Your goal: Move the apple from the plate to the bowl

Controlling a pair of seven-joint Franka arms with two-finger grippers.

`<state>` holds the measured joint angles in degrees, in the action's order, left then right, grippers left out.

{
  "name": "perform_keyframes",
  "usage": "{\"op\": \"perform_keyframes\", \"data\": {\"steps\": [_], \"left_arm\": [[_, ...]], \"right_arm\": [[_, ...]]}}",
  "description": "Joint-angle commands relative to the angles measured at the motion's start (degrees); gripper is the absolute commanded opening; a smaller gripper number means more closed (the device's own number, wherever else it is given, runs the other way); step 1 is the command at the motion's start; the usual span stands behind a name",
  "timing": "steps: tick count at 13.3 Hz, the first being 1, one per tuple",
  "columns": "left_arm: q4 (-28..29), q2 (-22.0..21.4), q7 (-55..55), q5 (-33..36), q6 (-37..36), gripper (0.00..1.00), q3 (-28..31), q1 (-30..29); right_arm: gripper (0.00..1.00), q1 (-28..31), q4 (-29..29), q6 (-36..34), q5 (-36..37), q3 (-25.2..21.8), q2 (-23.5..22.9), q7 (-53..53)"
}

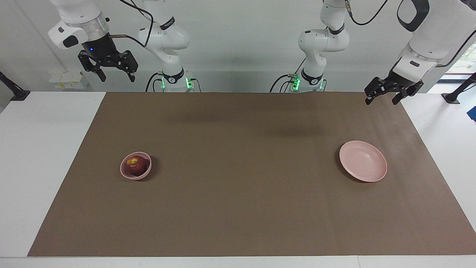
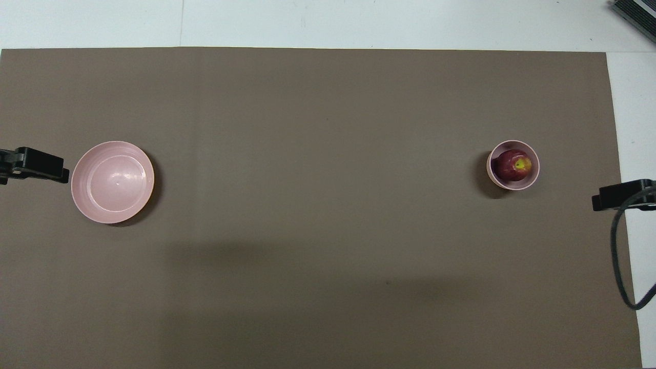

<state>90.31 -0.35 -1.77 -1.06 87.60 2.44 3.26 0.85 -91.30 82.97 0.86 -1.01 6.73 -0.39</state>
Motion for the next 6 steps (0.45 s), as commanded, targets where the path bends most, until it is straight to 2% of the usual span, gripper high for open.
{"op": "perform_keyframes", "data": {"steps": [1, 6], "left_arm": [[-0.6, -0.2, -0.3, 0.8, -1.2, 1.0, -0.2, -0.4], [-0.6, -0.2, -0.3, 0.8, -1.2, 1.0, -0.2, -0.4]], "right_arm": [[1.0, 0.1, -0.7, 1.6, 0.5, 0.3, 0.4, -1.2], [1.0, 0.3, -0.5, 1.6, 0.0, 0.3, 0.1, -0.9]]}}
